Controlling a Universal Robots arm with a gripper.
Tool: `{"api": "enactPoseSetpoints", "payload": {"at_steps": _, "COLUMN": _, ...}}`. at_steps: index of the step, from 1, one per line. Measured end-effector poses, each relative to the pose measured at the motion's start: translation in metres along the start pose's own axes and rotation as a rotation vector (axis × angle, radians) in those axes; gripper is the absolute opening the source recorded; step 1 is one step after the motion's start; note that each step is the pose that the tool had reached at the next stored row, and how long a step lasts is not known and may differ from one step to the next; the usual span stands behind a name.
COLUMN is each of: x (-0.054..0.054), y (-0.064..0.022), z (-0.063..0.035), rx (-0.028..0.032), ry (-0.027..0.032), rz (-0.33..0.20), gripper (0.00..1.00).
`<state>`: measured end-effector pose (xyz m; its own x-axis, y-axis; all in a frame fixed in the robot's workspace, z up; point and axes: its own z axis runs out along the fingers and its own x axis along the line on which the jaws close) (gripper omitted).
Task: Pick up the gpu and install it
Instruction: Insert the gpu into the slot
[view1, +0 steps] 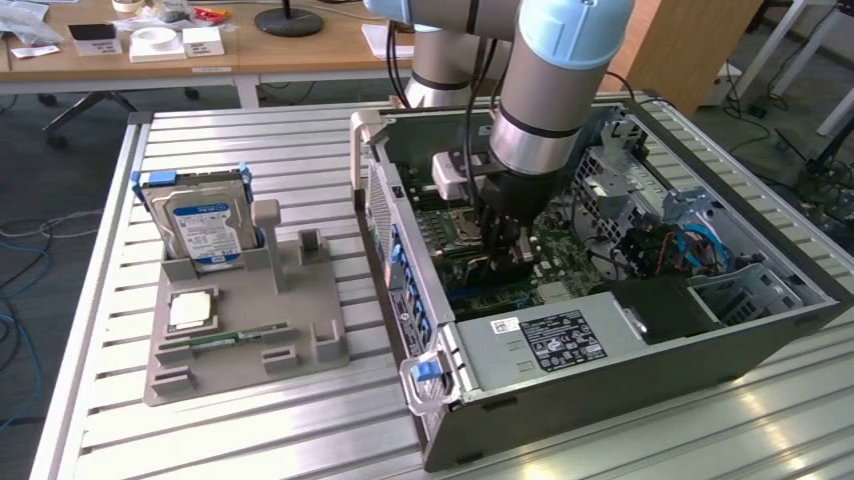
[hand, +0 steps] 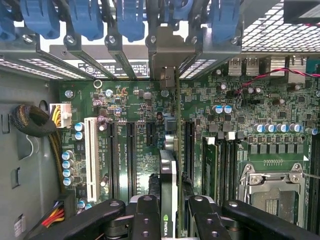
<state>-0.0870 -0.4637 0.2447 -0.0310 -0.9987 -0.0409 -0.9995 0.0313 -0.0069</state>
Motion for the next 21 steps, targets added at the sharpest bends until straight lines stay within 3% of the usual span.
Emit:
{"api": "enactPoseSetpoints", "payload": {"at_steps": 13, "x": 0.0001, "y": 0.0008, "z": 0.0007, "rx": -0.0001, "ry": 0.0001, "rz": 0.0, "gripper": 0.27}}
{"api": "enactPoseSetpoints", "payload": {"at_steps": 15, "x": -0.0002, "y": 0.0011, "z": 0.0016, "rx": 0.0004, "ry": -0.0024, "rz": 0.001, "gripper": 0.27}}
{"api": "enactPoseSetpoints", "payload": {"at_steps": 17, "x": -0.0001, "y": 0.0009, "z": 0.0009, "rx": 0.0001, "ry": -0.0003, "rz": 0.0, "gripper": 0.33}}
{"api": "enactPoseSetpoints", "payload": {"at_steps": 20, "x": 0.0001, "y": 0.0008, "z": 0.0008, "rx": 0.0, "ry": -0.0001, "rz": 0.0, "gripper": 0.51}}
{"api": "enactPoseSetpoints", "payload": {"at_steps": 21, "x": 0.0001, "y": 0.0008, "z": 0.0008, "rx": -0.0001, "ry": 0.0, "rz": 0.0, "gripper": 0.51}}
